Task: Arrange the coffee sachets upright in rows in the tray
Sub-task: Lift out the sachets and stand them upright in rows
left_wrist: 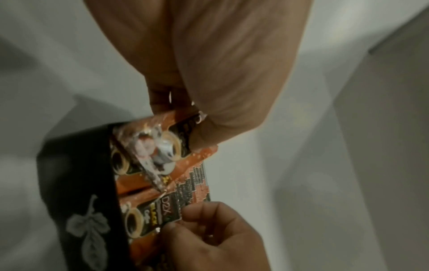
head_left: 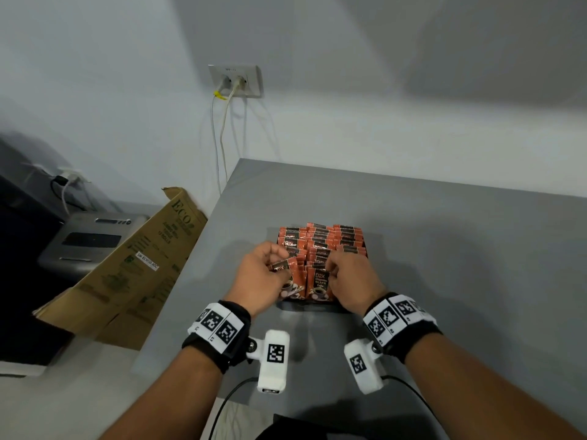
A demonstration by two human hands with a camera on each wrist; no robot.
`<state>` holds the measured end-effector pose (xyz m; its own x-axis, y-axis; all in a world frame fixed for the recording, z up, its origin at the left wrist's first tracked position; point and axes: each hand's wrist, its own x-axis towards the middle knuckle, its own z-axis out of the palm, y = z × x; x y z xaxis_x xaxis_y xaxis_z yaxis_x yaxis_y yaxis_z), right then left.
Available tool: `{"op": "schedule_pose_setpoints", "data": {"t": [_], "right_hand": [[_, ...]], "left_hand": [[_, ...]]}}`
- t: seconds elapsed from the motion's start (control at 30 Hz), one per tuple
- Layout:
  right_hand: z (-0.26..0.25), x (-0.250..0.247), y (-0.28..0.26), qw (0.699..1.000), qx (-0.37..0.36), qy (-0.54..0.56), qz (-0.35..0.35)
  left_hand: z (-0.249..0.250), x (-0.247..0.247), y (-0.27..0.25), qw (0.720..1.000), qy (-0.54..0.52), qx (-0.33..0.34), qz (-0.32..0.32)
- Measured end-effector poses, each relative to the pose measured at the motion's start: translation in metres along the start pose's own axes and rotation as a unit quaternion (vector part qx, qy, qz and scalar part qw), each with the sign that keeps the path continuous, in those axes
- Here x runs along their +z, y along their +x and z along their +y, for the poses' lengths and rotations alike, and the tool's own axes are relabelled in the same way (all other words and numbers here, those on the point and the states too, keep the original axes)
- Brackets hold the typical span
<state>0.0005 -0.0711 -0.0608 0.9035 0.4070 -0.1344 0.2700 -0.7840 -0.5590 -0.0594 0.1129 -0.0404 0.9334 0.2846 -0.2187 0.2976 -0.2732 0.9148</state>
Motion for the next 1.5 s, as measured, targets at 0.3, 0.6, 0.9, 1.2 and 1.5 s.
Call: {"op": "schedule_pose_setpoints", "data": {"t": [0.3,0.6,0.9,1.2,1.5], "right_hand": [[0.016,-0.020,-0.007,0.997,-0.008,0.021,0.068],[0.029,-0.011,-0.012,0.997,-0.046,-0.015,0.063],[0.018,-0.008,0.008,0.986,-0.024,-0.163,-0.011],[0.019,0.016,0.025,0.974,-0.024,-0.221,-0.037],[0.022,0.022,0.025,0.974,-0.022,-0.224,-0.026]], "left_hand": [[-0.005,0.008,0.004,0.969,0.215,0.103,-0.065],[-0.017,0.013,0.014,0.950,0.282,0.135,-0.020],[-0.008,0.025,0.032,0.912,0.390,0.122,-0.024],[-0.028,0.034,0.047,0.877,0.465,0.095,-0.074],[-0.033,0.036,0.049,0.881,0.456,0.102,-0.078]]}}
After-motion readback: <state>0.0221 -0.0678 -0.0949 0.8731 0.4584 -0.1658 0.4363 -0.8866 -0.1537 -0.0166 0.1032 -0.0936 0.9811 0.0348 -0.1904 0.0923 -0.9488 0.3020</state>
